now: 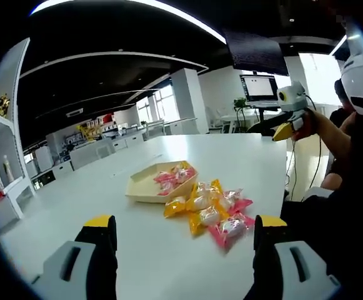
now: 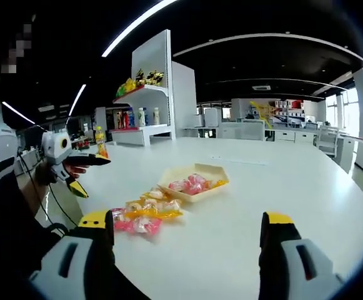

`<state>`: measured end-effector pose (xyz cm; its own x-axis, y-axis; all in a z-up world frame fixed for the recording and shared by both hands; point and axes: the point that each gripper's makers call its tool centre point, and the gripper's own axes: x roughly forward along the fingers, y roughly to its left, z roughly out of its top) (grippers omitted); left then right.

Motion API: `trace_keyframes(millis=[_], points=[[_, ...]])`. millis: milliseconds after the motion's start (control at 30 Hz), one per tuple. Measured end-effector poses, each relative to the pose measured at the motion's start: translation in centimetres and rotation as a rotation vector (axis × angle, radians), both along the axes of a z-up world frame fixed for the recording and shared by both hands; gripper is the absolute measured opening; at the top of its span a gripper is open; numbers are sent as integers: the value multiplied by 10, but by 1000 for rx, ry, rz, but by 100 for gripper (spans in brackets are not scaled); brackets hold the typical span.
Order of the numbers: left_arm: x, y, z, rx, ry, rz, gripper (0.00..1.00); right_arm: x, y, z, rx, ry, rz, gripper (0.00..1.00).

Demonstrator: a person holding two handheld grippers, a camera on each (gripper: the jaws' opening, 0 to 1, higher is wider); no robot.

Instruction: Pick up the marshmallows scattered on the table and place them into the bowl on the table

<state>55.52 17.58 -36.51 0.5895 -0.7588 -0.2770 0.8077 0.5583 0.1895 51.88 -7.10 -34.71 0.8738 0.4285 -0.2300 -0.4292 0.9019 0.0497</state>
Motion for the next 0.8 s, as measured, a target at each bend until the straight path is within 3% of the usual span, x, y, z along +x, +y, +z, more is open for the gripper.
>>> trace_keyframes(millis=[233,467,800], points=[[5,-13,-10,-13,31,-29,89,3,1,1,0,-4,4,94],[32,-37,-7,-125,83,-14,89,6,6,-7,-11,12,15,94],[68,-54,-31,-146,198,52,85,6,-3,-13,-14,21,-3,94]])
